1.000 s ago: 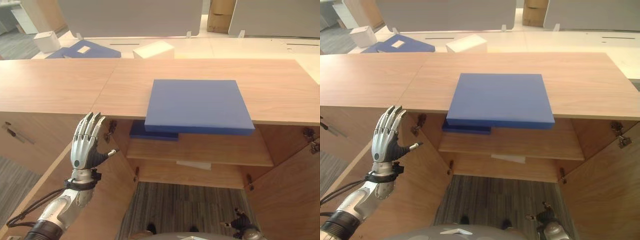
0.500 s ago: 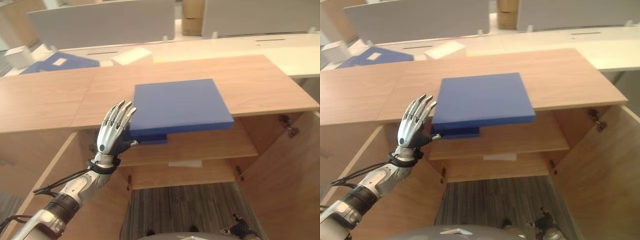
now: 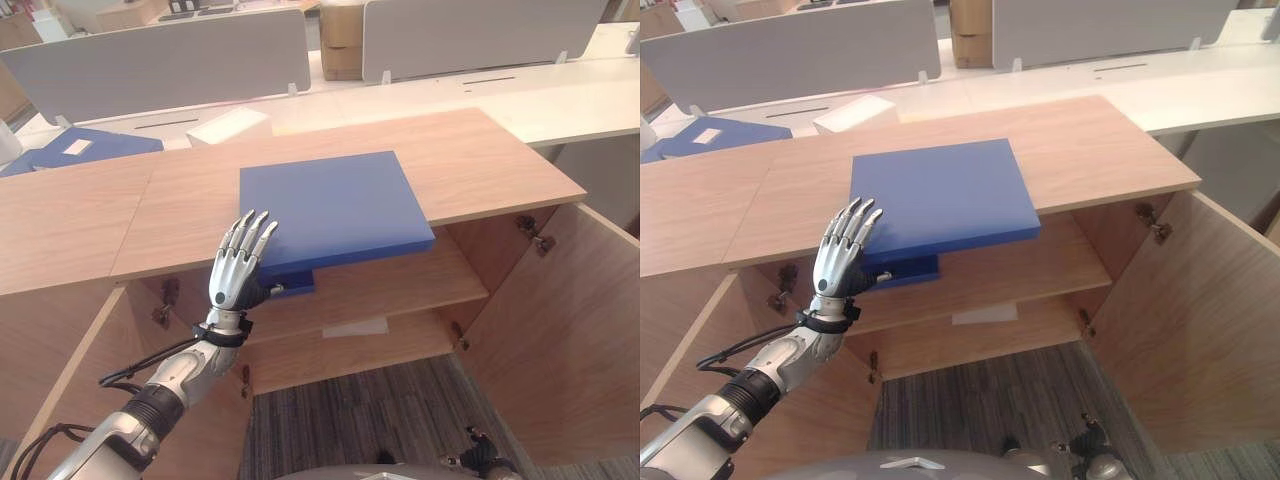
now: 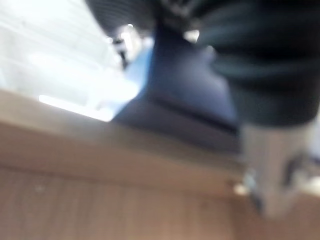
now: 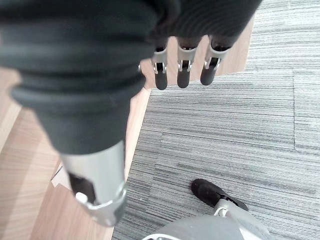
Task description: Put the empty folder in the office cabinet
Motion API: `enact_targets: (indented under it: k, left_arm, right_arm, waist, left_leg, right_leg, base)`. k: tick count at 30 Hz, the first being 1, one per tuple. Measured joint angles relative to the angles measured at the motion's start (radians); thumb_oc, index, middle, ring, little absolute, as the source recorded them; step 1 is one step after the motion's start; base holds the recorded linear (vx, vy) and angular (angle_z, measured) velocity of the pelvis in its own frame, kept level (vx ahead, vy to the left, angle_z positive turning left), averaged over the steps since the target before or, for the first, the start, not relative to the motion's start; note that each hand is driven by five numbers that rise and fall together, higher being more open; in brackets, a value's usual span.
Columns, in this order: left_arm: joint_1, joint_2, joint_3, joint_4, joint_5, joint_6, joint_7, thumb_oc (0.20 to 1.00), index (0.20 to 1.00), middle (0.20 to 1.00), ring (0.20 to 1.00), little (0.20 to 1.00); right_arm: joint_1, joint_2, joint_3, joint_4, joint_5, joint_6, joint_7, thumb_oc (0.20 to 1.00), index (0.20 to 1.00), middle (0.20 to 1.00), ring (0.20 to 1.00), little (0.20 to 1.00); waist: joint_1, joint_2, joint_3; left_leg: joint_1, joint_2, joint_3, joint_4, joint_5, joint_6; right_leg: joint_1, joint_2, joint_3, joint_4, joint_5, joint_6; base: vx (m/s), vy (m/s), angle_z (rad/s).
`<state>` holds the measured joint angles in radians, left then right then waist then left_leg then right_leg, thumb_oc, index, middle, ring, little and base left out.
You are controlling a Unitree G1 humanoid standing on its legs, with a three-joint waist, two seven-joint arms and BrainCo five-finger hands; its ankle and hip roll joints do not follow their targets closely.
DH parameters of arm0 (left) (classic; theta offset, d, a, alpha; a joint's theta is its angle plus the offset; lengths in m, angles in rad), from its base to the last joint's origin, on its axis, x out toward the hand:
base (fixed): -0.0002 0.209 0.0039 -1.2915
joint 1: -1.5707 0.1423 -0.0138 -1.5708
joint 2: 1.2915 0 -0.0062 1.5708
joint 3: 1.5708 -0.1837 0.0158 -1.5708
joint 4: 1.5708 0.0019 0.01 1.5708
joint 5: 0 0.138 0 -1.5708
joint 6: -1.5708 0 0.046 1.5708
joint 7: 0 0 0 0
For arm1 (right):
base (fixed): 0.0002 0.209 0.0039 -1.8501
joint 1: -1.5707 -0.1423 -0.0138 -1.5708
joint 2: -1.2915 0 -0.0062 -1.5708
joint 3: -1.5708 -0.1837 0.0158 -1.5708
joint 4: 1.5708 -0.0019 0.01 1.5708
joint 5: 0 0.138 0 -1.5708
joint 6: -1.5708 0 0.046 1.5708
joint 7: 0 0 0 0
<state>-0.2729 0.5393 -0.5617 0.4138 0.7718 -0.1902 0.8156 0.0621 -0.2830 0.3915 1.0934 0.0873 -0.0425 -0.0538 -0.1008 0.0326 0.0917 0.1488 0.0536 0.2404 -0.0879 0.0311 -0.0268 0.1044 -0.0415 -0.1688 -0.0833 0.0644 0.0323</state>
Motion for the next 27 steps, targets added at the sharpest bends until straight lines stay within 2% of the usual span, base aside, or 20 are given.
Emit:
enact_targets:
  k: [3,4,5,6,21,27]
  left_arm:
    - [-0.012,-0.014,-0.034,0.061,0.0,0.016,0.017,1.0,1.0,1.0,1.0,1.0]
    - [-0.013,-0.017,-0.034,0.081,0.003,0.016,0.041,0.959,0.959,0.959,0.959,0.959]
    - [-0.015,-0.017,-0.033,0.09,0.003,0.017,0.045,0.285,0.285,0.285,0.285,0.285]
    - [-0.016,-0.017,-0.033,0.096,0.002,0.018,0.048,0.2,0.2,0.2,0.2,0.2]
    - [-0.047,-0.012,0.017,0.097,-0.006,0.025,0.099,0.2,0.2,0.2,0.2,0.2]
    - [-0.035,0.031,0.046,0.023,-0.041,0.007,0.107,0.2,0.2,0.2,0.2,0.2]
  right_arm:
    - [0.007,-0.001,0.0,0.004,0.0,-0.006,0.0,1.0,1.0,1.0,1.0,1.0]
    - [0.007,-0.001,0.0,0.005,0.0,-0.009,0.0,1.0,1.0,1.0,1.0,1.0]
    - [0.008,-0.001,0.0,0.005,0.0,-0.009,0.0,1.0,1.0,1.0,1.0,1.0]
    - [0.008,-0.001,0.0,0.005,0.0,-0.011,0.0,1.0,1.0,1.0,1.0,1.0]
    - [0.008,-0.002,0.0,-0.001,-0.028,-0.025,-0.008,1.0,1.0,1.0,1.0,1.0]
    - [0.008,-0.003,0.0,-0.013,-0.029,-0.028,-0.03,1.0,1.0,1.0,1.0,1.0]
  waist:
    - [-0.002,-0.003,-0.005]
    - [-0.001,-0.002,-0.007]
    - [-0.001,0.0,-0.01]
    - [-0.001,0.002,-0.013]
    - [0.003,0.003,-0.016]
    - [0.019,-0.009,-0.006]
  left_leg:
    - [0.001,0.0,0.003,0.0,0.0,0.0]
    - [0.001,0.0,0.005,0.0,0.0,0.0]
    - [0.002,0.0,0.006,0.0,0.0,0.0]
    - [0.002,-0.001,0.007,0.0,0.0,0.0]
    - [0.005,-0.001,0.014,0.0,0.0,0.0]
    - [0.006,-0.002,0.01,0.0,0.001,-0.001]
  right_leg:
    - [-0.001,0.0,0.005,0.0,0.001,0.001]
    - [-0.001,0.0,0.007,0.0,0.001,0.001]
    - [-0.001,0.0,0.008,0.0,0.001,0.001]
    - [-0.001,0.0,0.009,0.0,0.002,0.002]
    - [-0.001,0.001,0.018,0.0,0.005,0.003]
    - [0.002,0.0,0.014,0.0,0.009,-0.003]
  base:
    - [0.01,0.01,-0.02]
    - [0.01,0.012,-0.05]
    - [0.0,0.013,-0.04]
    - [0.0,0.01,-0.04]
    - [0.0,0.002,-0.01]
    - [0.0,0.001,0.01]
